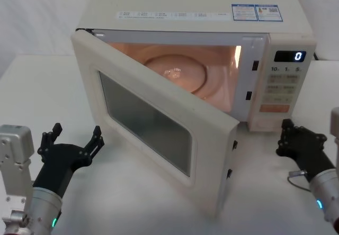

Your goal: Press the button to open the microwave door with one hand; close the microwave door with the other hand.

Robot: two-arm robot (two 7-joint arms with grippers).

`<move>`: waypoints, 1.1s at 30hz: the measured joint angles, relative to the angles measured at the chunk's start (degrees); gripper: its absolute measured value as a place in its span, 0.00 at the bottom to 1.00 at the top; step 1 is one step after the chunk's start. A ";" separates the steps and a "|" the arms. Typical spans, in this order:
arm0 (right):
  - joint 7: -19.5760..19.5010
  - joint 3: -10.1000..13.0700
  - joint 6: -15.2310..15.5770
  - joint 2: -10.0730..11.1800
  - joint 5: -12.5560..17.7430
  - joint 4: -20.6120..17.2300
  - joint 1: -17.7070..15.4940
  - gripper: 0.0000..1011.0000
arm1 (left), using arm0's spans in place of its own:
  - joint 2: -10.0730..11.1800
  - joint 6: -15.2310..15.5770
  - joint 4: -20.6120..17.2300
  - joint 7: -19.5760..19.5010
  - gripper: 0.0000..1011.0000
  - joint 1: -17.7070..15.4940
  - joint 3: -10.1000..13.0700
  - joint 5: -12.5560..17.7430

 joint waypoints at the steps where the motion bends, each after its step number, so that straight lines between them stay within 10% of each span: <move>1: -0.02 0.24 0.00 0.17 0.12 -1.03 -0.49 0.00 | 0.00 0.00 0.00 0.00 0.99 0.00 0.00 0.00; 33: 3.37 6.66 -3.19 5.78 4.01 -8.85 -0.89 0.00 | 0.00 0.00 0.00 0.00 0.99 0.00 0.00 0.00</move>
